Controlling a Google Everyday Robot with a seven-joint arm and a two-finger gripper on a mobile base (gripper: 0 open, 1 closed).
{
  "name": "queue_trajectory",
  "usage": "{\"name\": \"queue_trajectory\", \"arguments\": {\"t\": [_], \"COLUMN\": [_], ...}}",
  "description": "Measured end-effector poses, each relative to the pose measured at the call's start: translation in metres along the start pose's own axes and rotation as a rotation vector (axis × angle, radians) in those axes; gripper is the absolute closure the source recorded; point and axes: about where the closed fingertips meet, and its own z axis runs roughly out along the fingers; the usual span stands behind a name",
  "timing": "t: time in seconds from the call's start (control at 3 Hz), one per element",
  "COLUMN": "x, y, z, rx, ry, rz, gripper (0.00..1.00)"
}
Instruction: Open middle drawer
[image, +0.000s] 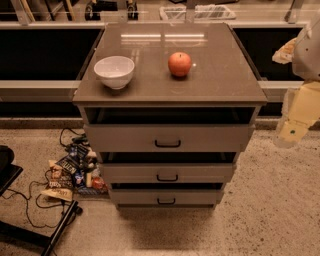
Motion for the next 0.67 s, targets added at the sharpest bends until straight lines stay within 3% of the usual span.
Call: {"name": "queue_trajectory", "arguments": {"t": [0.67], "x": [0.002], "y": [0.002], "z": [0.014], "rx": [0.0], "ry": [-0.011], "rz": [0.006], "gripper": [0.0]}}
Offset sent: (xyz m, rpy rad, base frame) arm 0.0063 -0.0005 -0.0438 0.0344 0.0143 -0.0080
